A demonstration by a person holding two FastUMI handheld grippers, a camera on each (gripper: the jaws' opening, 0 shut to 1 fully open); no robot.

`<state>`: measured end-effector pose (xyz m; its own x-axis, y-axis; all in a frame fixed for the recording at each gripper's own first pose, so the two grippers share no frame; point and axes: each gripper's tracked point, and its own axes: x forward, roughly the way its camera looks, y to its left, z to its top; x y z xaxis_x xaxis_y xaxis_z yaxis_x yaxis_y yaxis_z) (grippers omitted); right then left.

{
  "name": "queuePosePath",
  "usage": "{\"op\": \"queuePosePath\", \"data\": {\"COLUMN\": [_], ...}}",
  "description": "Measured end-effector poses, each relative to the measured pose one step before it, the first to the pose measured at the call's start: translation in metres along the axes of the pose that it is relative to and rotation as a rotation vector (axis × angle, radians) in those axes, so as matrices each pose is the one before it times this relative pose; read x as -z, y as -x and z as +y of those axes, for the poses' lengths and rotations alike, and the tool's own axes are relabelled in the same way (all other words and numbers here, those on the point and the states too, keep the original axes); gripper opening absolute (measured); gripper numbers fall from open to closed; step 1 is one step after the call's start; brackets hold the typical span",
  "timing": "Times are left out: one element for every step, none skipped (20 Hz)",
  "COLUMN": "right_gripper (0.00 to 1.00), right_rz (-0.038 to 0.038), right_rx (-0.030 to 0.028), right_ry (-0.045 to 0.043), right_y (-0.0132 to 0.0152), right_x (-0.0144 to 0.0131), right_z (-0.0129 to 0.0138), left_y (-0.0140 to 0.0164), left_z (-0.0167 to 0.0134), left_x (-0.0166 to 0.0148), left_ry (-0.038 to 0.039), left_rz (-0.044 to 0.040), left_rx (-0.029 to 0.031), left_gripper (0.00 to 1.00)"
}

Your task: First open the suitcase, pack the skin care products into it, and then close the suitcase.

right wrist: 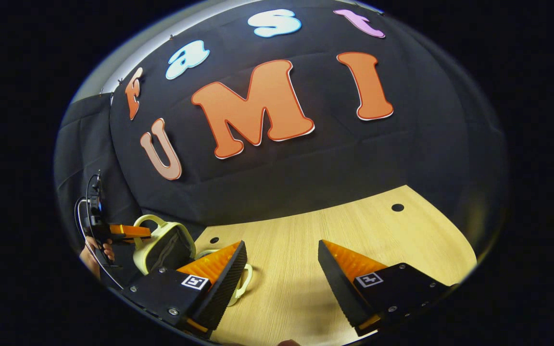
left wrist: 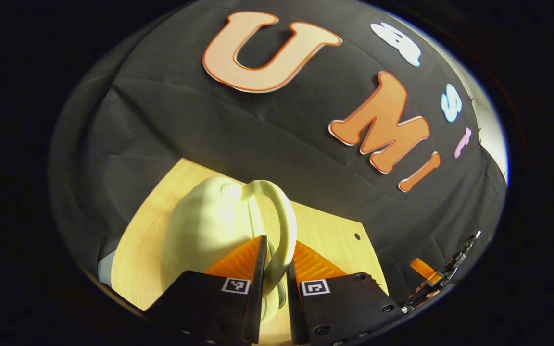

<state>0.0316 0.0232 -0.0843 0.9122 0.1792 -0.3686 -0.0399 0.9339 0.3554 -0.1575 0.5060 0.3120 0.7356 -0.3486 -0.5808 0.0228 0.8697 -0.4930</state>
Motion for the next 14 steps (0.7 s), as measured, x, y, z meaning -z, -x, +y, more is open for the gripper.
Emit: {"op": "queuePosePath", "data": {"right_gripper": [0.95, 0.95, 0.96, 0.96, 0.96, 0.96, 0.96, 0.96, 0.96, 0.96, 0.96, 0.96, 0.96, 0.96], "right_rz": [0.00467, 0.0082, 0.00733, 0.00317, -0.00021, 0.00103, -0.00048, 0.00193, -0.00011, 0.00034, -0.00024, -0.00051, 0.0057, 0.00452], "right_rx": [0.00013, -0.00305, -0.00302, -0.00072, 0.00112, 0.00008, 0.00629, 0.00448, 0.01054, 0.00644, 0.0079, 0.00775, 0.00613, 0.00969], "right_ry": [0.00503, 0.00065, 0.00068, -0.00066, -0.00139, -0.00213, -0.00383, -0.00326, -0.00412, -0.00299, -0.00126, -0.00029, -0.00142, -0.00322], "right_y": [0.00123, 0.00219, 0.00074, 0.0022, 0.00152, 0.00306, 0.0019, 0.00305, 0.00173, 0.00249, 0.00235, 0.00236, 0.00382, 0.00214], "right_x": [0.0029, 0.00507, 0.00335, 0.00294, 0.00112, 0.00203, 0.00066, 0.00181, 0.00106, 0.00022, 0.00083, 0.00093, 0.00194, 0.00098], "right_z": [-0.00009, 0.00142, 0.00106, -0.00004, -0.00116, -0.00072, -0.00317, -0.00278, -0.00437, -0.00449, -0.00396, -0.00453, -0.00463, -0.00486], "left_y": [-0.0068, -0.00956, -0.01122, -0.00733, -0.00785, -0.00855, -0.0092, -0.00901, -0.01423, -0.01293, -0.01419, -0.01346, -0.01307, -0.00969], "left_z": [-0.01255, -0.0093, -0.00219, -0.0039, -0.00613, -0.00632, -0.00749, -0.00681, -0.00869, -0.0072, -0.00945, -0.00688, -0.00619, -0.00405], "left_x": [0.0062, 0.00683, 0.01032, 0.00842, 0.00751, 0.00659, 0.00805, 0.00963, 0.01067, 0.01318, 0.01608, 0.0137, 0.01396, 0.01455], "left_ry": [0.00421, -0.00125, -0.0039, -0.01268, -0.02681, -0.03483, -0.02733, -0.02673, -0.03228, -0.03576, -0.04157, -0.0435, -0.03959, -0.03029], "left_rz": [0.01974, 0.01257, 0.01948, 0.019, 0.01725, 0.0171, 0.02305, 0.0272, 0.02354, 0.03126, 0.03377, 0.03842, 0.03771, 0.02538], "left_rx": [0.02614, 0.01468, 0.00778, 0.00197, -0.00581, -0.00813, -0.01026, -0.00923, -0.01478, -0.01977, -0.02231, -0.02445, -0.01947, -0.02342], "left_gripper": [0.25, 0.25, 0.25, 0.22, 0.25, 0.24, 0.25, 0.25, 0.25, 0.25, 0.25, 0.25, 0.25, 0.25]}}
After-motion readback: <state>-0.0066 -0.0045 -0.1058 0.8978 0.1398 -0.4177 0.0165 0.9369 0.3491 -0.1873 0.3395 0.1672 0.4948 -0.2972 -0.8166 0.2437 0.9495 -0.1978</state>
